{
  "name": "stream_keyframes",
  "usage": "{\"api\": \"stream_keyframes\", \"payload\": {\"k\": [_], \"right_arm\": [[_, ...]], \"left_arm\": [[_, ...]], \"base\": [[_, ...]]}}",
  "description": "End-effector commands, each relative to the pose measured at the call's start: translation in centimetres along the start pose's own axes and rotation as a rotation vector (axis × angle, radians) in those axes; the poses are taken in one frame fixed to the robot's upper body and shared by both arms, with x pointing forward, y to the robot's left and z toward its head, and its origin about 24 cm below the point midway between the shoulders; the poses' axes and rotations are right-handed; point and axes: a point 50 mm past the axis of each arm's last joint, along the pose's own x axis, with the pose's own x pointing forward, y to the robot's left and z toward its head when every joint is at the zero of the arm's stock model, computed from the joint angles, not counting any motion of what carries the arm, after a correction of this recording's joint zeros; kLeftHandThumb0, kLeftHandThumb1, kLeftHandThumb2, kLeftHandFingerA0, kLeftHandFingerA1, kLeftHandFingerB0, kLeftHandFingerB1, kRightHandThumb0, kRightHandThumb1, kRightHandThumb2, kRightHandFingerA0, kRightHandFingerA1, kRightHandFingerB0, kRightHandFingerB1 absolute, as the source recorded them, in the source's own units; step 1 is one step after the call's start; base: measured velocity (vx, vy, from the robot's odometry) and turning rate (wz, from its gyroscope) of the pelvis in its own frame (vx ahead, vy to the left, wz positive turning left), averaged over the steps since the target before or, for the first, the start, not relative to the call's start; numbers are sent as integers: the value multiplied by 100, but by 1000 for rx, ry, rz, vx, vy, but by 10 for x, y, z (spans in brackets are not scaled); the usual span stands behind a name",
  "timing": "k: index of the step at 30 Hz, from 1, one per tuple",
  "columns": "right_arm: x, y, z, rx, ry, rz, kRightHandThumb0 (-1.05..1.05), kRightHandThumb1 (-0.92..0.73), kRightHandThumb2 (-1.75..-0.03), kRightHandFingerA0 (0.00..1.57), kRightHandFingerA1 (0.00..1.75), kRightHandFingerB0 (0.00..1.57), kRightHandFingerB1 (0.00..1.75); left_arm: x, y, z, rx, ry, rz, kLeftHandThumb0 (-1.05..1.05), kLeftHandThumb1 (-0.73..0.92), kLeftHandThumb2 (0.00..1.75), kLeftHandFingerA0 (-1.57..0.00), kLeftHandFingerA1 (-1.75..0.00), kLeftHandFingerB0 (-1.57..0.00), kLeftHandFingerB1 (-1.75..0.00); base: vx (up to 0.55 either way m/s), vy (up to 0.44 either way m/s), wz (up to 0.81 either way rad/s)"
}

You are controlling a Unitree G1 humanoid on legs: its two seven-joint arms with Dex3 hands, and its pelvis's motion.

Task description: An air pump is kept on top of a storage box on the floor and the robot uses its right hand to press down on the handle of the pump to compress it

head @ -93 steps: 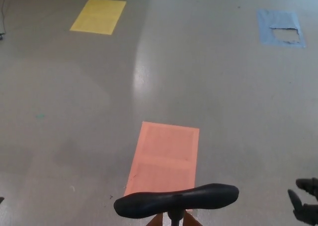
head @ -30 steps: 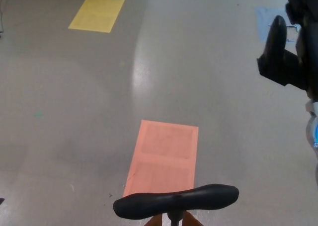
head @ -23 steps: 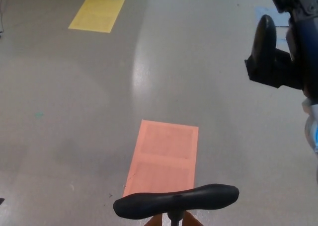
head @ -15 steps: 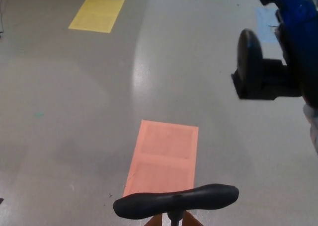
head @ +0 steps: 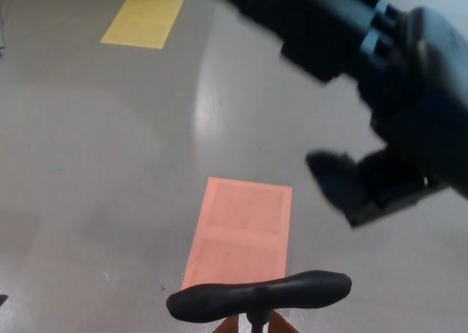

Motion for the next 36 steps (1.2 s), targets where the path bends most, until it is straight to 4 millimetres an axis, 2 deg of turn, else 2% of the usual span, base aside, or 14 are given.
{"api": "stream_keyframes", "payload": {"k": [1,6,11,13,18,28,31,34,36], "right_arm": [[-14,25,11,-12,78,436,-88,-89,-121,0,13,0,14],[-23,55,-9,63,185,560,-91,-89,-121,0,16,0,13],[-28,76,-21,89,249,624,-91,-89,-121,0,15,0,12],[-32,94,-29,80,285,654,-89,-87,-119,0,17,0,14],[-40,124,-42,74,349,723,-90,-87,-119,0,15,0,13],[-41,143,-52,71,400,767,-92,-87,-120,0,11,0,10],[-44,157,-51,81,401,763,-92,-87,-121,0,13,0,12],[-55,189,-47,109,416,827,-92,-88,-121,0,14,0,12],[-59,201,-47,137,436,863,-93,-88,-121,0,12,0,11]], "left_arm": [[-5,4,-14,28,1,-31,-62,63,60,-35,-51,-35,-37],[-5,2,-15,52,10,-24,-63,63,60,-33,-51,-37,-37],[-5,1,-16,42,15,-28,-63,63,60,-34,-50,-36,-37],[-5,0,-16,39,10,-29,-63,63,60,-33,-51,-36,-37],[-6,-1,-17,25,8,-27,-61,62,59,-35,-51,-38,-38],[-5,1,-15,34,5,-32,-62,63,60,-35,-51,-36,-37],[-5,0,-16,28,4,-32,-62,62,59,-37,-52,-37,-38],[-5,-2,-16,45,8,-32,-63,62,60,-35,-50,-36,-37],[-5,-3,-16,45,8,-35,-63,62,60,-34,-50,-37,-37]], "base": [[0,0,0],[0,0,0],[0,0,0],[0,0,0],[0,0,0],[0,0,0],[0,0,0],[0,0,0],[0,0,0]]}}
